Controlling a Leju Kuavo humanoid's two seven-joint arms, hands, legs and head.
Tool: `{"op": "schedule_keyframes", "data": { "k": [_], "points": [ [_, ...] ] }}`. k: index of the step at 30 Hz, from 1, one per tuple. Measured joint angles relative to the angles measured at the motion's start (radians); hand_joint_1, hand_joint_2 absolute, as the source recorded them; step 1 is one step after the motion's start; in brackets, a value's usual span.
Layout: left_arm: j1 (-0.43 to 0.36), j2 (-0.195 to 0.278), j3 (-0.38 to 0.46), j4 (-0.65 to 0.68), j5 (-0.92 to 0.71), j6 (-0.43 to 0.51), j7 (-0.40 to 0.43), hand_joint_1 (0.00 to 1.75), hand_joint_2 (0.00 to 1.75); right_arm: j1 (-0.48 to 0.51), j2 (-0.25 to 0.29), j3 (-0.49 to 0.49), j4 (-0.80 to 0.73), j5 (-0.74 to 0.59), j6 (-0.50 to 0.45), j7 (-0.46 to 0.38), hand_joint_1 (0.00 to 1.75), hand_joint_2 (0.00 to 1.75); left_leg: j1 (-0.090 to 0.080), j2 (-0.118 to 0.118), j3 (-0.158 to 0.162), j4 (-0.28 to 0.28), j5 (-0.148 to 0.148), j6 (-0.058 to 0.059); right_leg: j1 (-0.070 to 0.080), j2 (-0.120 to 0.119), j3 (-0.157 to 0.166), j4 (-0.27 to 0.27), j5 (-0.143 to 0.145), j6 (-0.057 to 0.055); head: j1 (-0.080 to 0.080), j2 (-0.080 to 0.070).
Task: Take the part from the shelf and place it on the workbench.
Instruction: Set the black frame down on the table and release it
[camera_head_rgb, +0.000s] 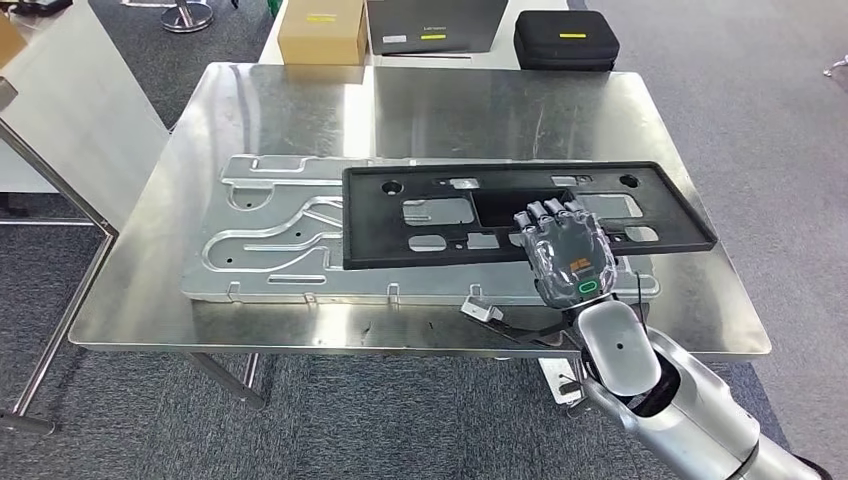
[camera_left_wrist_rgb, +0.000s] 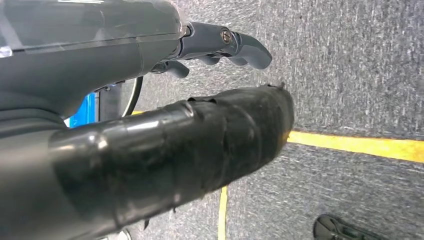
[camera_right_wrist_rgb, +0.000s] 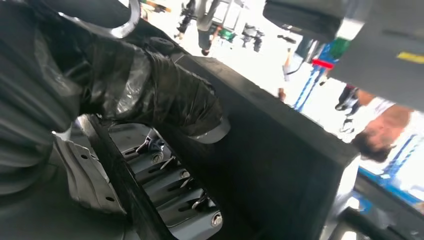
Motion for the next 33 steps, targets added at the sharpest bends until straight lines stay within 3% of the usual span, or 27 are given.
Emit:
{"op": "schedule_keyframes", "data": {
  "k": [1,2,4,5,7,10,12,14,15,16,17,19,21,25,27,29,30,31,33],
  "points": [
    [0.000,0.000,0.002,0.000,0.000,0.000,0.000,0.00,0.00,0.000,0.000,0.002,0.001,-0.002,0.001,0.000,1.75,1.75,-0.001,-0.001,0.007,0.000,-0.005,0.000,0.001,0.000,-0.012,-0.012,0.032,-0.002,0.000,0.000],
    [0.000,0.000,0.004,0.000,0.000,0.000,-0.001,0.00,0.00,-0.002,0.000,0.004,0.001,-0.005,0.003,0.000,1.75,1.75,-0.001,-0.002,0.015,0.000,-0.011,-0.001,0.003,0.000,-0.007,-0.059,0.079,-0.006,0.000,0.000],
    [0.000,-0.002,0.009,0.000,0.000,0.001,-0.001,0.00,0.00,-0.009,0.000,0.008,0.002,-0.009,0.006,-0.001,1.75,1.75,-0.003,-0.003,0.027,0.001,-0.020,-0.004,0.013,-0.001,0.029,-0.188,0.163,-0.022,0.000,0.000],
    [0.000,-0.004,0.011,0.000,0.000,0.002,-0.001,0.00,0.00,-0.014,0.000,0.011,0.002,-0.011,0.008,-0.001,1.75,1.75,-0.004,-0.004,0.028,0.002,-0.023,-0.007,0.018,-0.002,0.047,-0.236,0.182,-0.029,0.000,0.000],
    [0.000,-0.005,0.014,0.000,0.000,0.003,-0.001,0.00,0.00,-0.022,0.000,0.015,0.002,-0.014,0.014,-0.002,1.75,1.75,-0.003,-0.004,0.025,0.003,-0.025,-0.016,0.024,-0.003,0.061,-0.270,0.181,-0.037,0.000,0.000],
    [-0.001,-0.005,0.014,0.000,-0.003,0.005,-0.002,0.00,0.00,-0.027,0.004,0.019,0.005,-0.018,0.019,-0.001,1.75,1.75,-0.002,-0.002,0.017,0.020,-0.041,-0.031,0.017,-0.004,0.071,-0.290,0.187,-0.046,-0.001,0.000],
    [-0.002,-0.004,0.015,0.000,-0.007,0.005,-0.003,0.00,0.00,-0.032,0.011,0.024,0.013,-0.025,0.019,0.000,1.75,1.75,0.003,-0.002,-0.018,0.102,-0.091,-0.043,0.011,-0.007,0.077,-0.300,0.191,-0.051,-0.001,0.000],
    [-0.002,-0.002,0.015,0.000,-0.011,0.004,-0.004,0.00,0.00,-0.036,0.019,0.028,0.029,-0.036,0.019,0.000,1.75,1.75,0.010,-0.001,-0.076,0.225,-0.146,-0.054,0.010,-0.008,0.077,-0.300,0.190,-0.053,-0.002,0.000],
    [-0.002,-0.002,0.015,0.000,-0.012,0.003,-0.004,0.00,0.00,-0.036,0.025,0.030,0.040,-0.040,0.018,-0.001,1.75,1.75,0.013,-0.001,-0.096,0.265,-0.155,-0.059,0.009,-0.009,0.077,-0.298,0.189,-0.052,-0.002,0.000],
    [-0.001,-0.002,0.015,0.000,-0.013,0.003,-0.004,0.00,0.00,-0.037,0.030,0.032,0.051,-0.043,0.018,-0.002,1.75,1.75,0.017,0.000,-0.098,0.267,-0.144,-0.065,0.006,-0.008,0.076,-0.296,0.187,-0.049,-0.002,0.000],
    [-0.002,-0.001,0.015,0.000,-0.013,0.002,-0.004,0.00,0.00,-0.038,0.035,0.035,0.060,-0.045,0.017,-0.002,1.75,1.75,0.021,0.000,-0.079,0.230,-0.114,-0.070,0.003,-0.007,0.076,-0.291,0.184,-0.045,-0.002,0.000],
    [-0.003,0.000,0.015,0.000,-0.015,0.000,-0.004,0.00,0.00,-0.046,0.041,0.037,0.076,-0.047,0.017,-0.002,1.75,1.75,0.027,-0.001,-0.014,0.098,-0.055,-0.079,-0.002,-0.006,0.075,-0.278,0.175,-0.032,-0.003,0.000],
    [-0.005,0.000,0.015,0.000,-0.019,-0.002,-0.004,0.00,0.00,-0.059,0.047,0.038,0.094,-0.048,0.016,-0.001,1.75,1.75,0.026,-0.004,0.021,0.025,-0.040,-0.073,0.001,-0.005,0.070,-0.267,0.169,-0.019,-0.003,0.000],
    [-0.008,0.001,0.014,0.000,-0.033,-0.005,-0.006,0.00,0.00,-0.093,0.080,0.039,0.179,-0.047,-0.006,0.008,1.75,1.75,0.021,-0.004,0.023,0.018,-0.037,-0.041,-0.003,-0.002,0.062,-0.257,0.162,-0.002,-0.003,0.000],
    [-0.010,0.002,0.014,0.000,-0.040,-0.006,-0.007,0.00,0.00,-0.123,0.104,0.039,0.251,-0.045,-0.026,0.006,1.75,1.75,0.022,-0.002,0.023,0.014,-0.033,-0.026,-0.003,-0.005,0.027,-0.183,0.117,0.001,-0.003,0.000],
    [-0.011,0.005,0.014,0.000,-0.047,-0.008,-0.007,0.00,0.00,-0.153,0.133,0.039,0.334,-0.043,-0.046,-0.002,1.75,1.75,0.018,-0.002,0.022,0.014,-0.032,-0.020,0.000,-0.005,-0.034,-0.053,0.063,-0.001,-0.003,0.000],
    [-0.011,0.006,0.014,0.000,-0.050,-0.010,-0.008,0.00,0.00,-0.166,0.150,0.039,0.378,-0.042,-0.054,-0.007,1.75,1.75,0.015,-0.002,0.022,0.014,-0.032,-0.019,0.001,-0.005,-0.058,-0.007,0.053,-0.003,-0.003,0.000],
    [-0.012,0.008,0.014,0.000,-0.053,-0.011,-0.008,0.00,0.00,-0.177,0.166,0.039,0.419,-0.041,-0.061,-0.012,1.75,1.75,0.012,-0.003,0.023,0.014,-0.033,-0.018,0.002,-0.005,-0.066,0.006,0.062,-0.007,-0.003,0.000],
    [-0.014,0.011,0.014,0.000,-0.058,-0.015,-0.009,0.00,0.00,-0.202,0.198,0.039,0.502,-0.038,-0.074,-0.019,1.75,1.75,0.006,-0.004,0.026,0.014,-0.033,-0.017,0.009,-0.005,-0.029,-0.079,0.124,-0.023,-0.003,0.000]
  ]
}}
